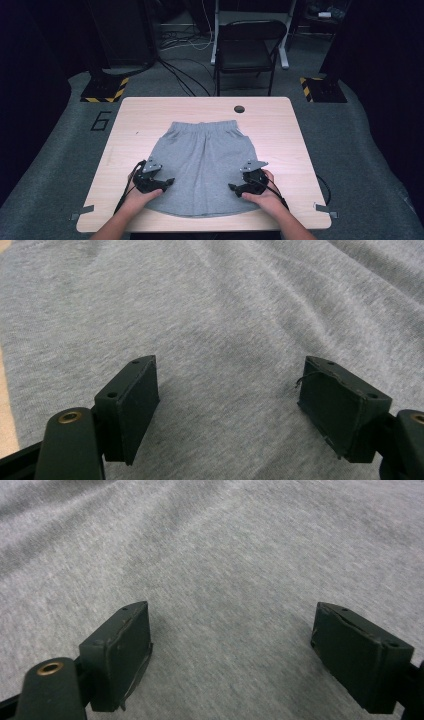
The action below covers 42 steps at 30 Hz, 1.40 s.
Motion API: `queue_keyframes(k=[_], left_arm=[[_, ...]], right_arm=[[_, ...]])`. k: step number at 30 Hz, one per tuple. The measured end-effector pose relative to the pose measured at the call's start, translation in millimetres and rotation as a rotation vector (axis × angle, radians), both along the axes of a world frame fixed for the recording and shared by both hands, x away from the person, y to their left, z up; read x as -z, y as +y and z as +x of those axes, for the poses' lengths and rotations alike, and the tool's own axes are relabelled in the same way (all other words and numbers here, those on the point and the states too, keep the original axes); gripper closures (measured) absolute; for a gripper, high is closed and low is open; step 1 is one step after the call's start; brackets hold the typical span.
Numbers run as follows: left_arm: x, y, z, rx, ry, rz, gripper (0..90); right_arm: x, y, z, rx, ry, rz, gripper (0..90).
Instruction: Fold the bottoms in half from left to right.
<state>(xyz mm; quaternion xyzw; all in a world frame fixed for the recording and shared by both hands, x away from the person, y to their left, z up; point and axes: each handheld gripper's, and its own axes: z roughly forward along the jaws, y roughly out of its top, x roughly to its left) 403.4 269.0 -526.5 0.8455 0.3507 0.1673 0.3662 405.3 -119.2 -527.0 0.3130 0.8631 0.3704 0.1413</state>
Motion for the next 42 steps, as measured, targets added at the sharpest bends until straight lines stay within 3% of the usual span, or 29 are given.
queue_keyframes(k=[21,26,31,36,41,42], left_arm=[[0.1,-2.3,-1.7,-0.039,-0.003,-0.01,24.0],[-0.2,-1.5,-0.4,-0.058,0.008,-0.04,24.3],[-3.4,-0.2,-0.1,-0.051,0.016,-0.01,29.8],[-11.2,7.7,-0.6,-0.087,0.026,-0.087,32.6],[-14.4,11.0,-1.3,-0.091,0.023,-0.103,34.9],[-14.8,11.7,-1.3,-0.098,0.017,-0.103,35.5]], right_arm=[[0.2,-0.5,0.0,0.007,0.0,0.012,16.0],[-0.3,-1.1,-0.2,0.009,0.011,0.012,16.8],[-0.5,-1.7,0.3,0.02,0.004,0.025,20.5],[-5.9,-10.8,2.2,0.027,0.049,0.041,32.1],[-9.0,-15.7,2.4,0.056,0.063,0.052,33.1],[-9.4,-16.1,1.5,0.068,0.047,0.053,33.8]])
